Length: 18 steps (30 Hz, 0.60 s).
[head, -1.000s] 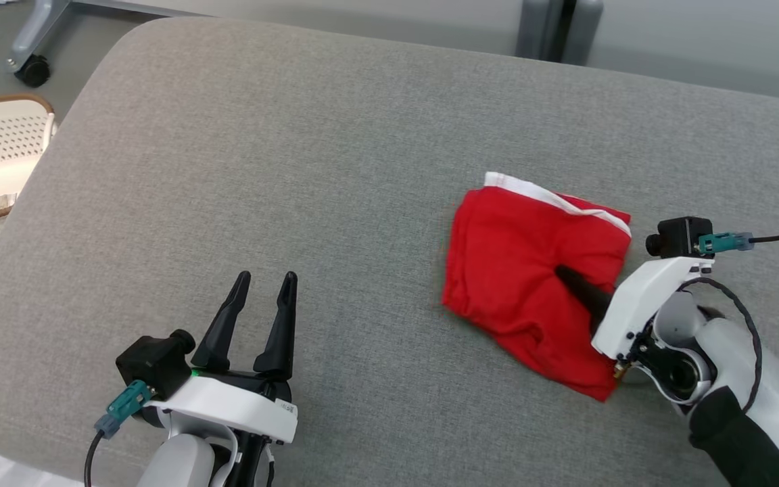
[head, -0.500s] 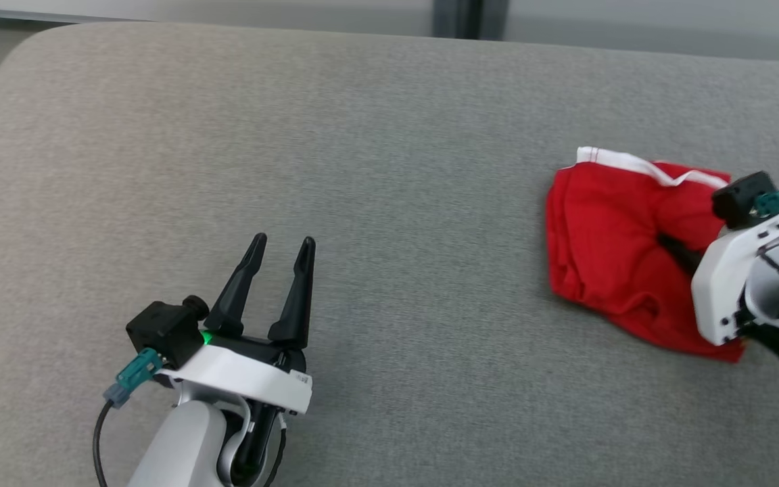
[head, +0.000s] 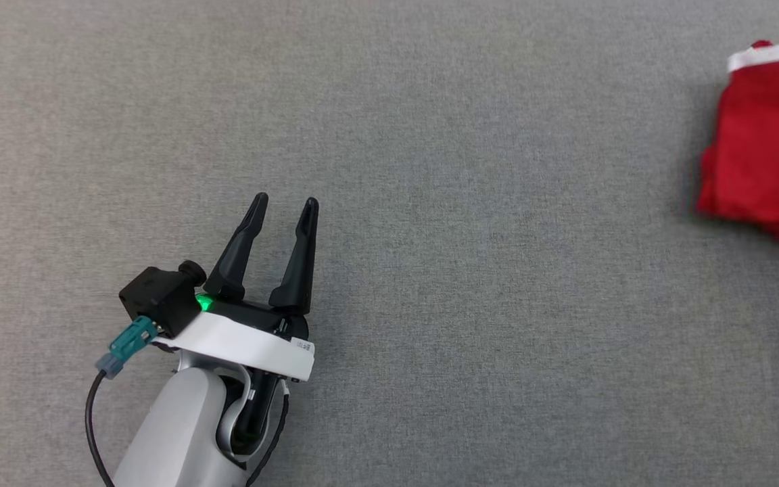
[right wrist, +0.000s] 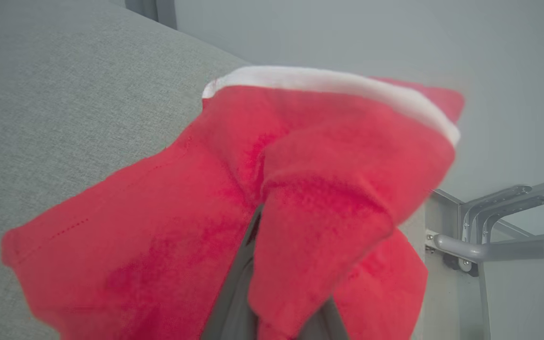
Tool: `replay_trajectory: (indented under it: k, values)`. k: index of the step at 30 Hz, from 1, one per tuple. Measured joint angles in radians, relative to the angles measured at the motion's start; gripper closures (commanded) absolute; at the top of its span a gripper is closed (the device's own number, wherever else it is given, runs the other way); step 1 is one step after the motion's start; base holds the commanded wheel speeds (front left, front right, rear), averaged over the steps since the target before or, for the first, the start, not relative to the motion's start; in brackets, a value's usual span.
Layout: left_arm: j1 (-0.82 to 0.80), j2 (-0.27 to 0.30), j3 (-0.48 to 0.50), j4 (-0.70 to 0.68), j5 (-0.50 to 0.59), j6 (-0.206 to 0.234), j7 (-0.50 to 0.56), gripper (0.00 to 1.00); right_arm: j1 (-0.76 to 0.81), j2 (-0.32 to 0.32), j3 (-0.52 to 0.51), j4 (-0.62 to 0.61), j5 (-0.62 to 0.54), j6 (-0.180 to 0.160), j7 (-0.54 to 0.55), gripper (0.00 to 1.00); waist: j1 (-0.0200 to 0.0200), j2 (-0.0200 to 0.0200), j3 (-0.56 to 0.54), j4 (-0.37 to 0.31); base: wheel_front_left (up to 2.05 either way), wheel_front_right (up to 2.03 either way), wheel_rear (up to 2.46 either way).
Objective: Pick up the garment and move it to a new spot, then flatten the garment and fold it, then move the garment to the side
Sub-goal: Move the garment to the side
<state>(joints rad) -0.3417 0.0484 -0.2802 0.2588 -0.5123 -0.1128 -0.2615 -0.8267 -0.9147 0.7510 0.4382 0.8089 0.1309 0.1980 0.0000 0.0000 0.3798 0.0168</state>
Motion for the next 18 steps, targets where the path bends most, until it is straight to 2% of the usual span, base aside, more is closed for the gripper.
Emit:
replay_trajectory:
  k: [7,10,18]
  values:
    - [-0.017,0.000,-0.008,0.008,-0.025,-0.002,0.000,0.00,0.054,-0.096,-0.134,-0.025,-0.010,0.000,0.022,1.00,0.0000,0.0000,0.048,-0.012,0.00,0.00,0.00]
    - [-0.035,0.000,-0.016,0.013,-0.025,-0.006,0.000,0.00,0.093,-0.111,-0.193,0.010,-0.048,0.000,0.032,1.00,0.0000,0.0000,0.075,-0.003,0.00,0.00,0.00]
    - [-0.043,0.000,-0.015,0.014,-0.025,-0.010,0.000,0.00,0.149,-0.122,-0.253,0.093,-0.203,0.000,0.048,1.00,0.0000,0.0000,0.114,0.031,0.00,0.00,0.00]
